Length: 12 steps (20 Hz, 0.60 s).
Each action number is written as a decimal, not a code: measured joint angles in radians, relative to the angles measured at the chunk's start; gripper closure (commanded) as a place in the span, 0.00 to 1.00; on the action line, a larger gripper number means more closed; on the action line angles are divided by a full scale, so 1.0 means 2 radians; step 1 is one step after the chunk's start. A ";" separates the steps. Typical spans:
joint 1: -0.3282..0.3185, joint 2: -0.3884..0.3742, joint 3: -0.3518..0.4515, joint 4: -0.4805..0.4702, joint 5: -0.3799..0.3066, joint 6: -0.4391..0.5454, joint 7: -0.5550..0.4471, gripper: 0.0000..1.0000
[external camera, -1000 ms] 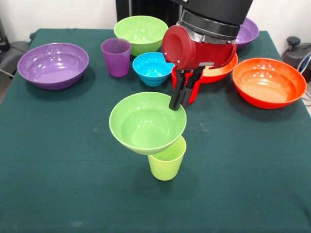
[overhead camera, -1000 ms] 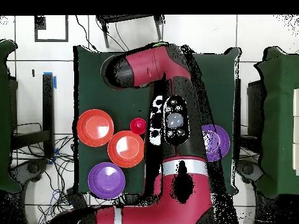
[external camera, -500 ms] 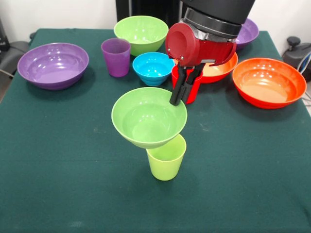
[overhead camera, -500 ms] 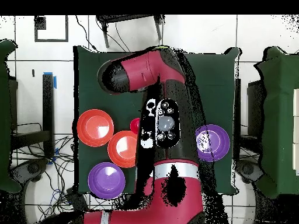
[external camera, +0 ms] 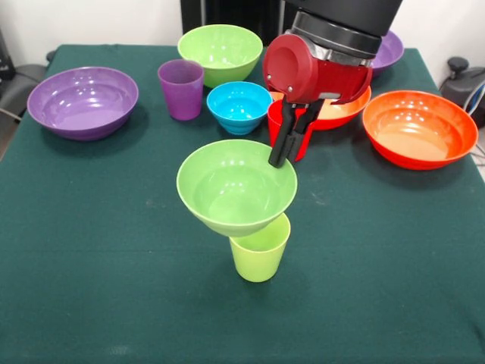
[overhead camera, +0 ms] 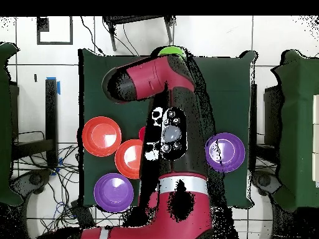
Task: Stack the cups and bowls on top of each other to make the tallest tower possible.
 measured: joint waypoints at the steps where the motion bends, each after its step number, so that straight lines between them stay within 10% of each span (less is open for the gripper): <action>1: 0.000 0.000 -0.001 0.000 0.000 -0.001 0.000 1.00; 12: 0.002 0.003 -0.011 0.000 0.008 -0.011 0.005 1.00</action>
